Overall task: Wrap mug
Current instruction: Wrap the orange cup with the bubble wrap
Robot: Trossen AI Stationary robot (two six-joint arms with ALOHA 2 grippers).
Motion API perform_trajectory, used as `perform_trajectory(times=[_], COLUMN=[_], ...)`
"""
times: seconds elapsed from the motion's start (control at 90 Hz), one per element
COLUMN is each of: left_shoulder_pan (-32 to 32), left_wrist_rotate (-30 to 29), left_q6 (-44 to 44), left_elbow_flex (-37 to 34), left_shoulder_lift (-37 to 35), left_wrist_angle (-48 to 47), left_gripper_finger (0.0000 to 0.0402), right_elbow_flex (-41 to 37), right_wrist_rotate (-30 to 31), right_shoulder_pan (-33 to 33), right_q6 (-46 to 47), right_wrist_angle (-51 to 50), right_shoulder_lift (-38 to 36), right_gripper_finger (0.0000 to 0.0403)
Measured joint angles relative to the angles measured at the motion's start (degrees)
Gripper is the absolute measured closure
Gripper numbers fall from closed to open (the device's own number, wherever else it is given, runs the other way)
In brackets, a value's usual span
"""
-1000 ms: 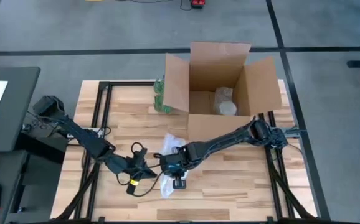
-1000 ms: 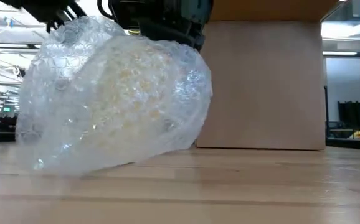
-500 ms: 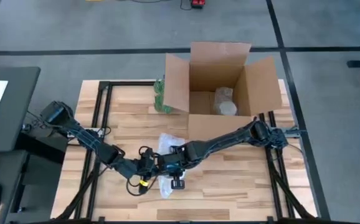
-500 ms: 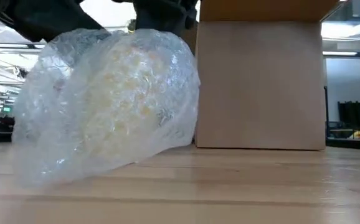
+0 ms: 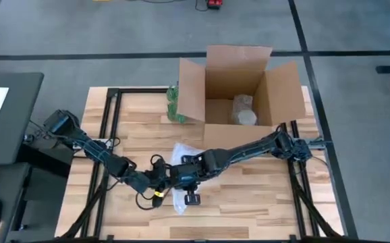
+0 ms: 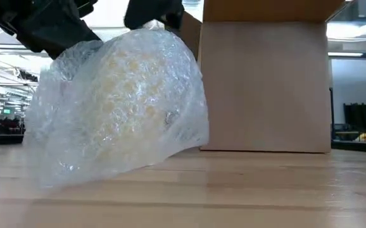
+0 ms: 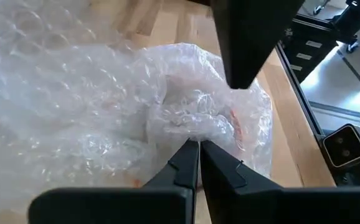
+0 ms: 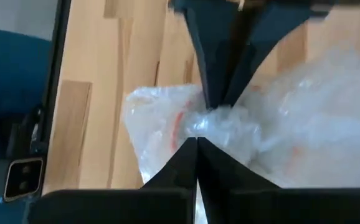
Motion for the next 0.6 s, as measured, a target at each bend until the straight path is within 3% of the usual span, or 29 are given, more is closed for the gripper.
perform_trajectory(times=[0.311,0.6], left_shoulder_pan=[0.02,-2.04], left_wrist_rotate=[0.05,2.4], left_q6=[-0.04,-4.31], left_elbow_flex=[0.0,0.17], left_shoulder_lift=[0.0,-3.08], left_wrist_angle=[-0.35,-9.77], left_gripper_finger=[0.0402,0.0402], right_elbow_flex=[-3.04,-2.76], right_wrist_rotate=[1.73,0.54], right_shoulder_pan=[-2.16,-2.23], right_q6=[-0.84,-1.66], right_wrist_angle=[2.99,4.25], right_shoulder_lift=[5.29,8.47], right_gripper_finger=[0.0403,0.0403])
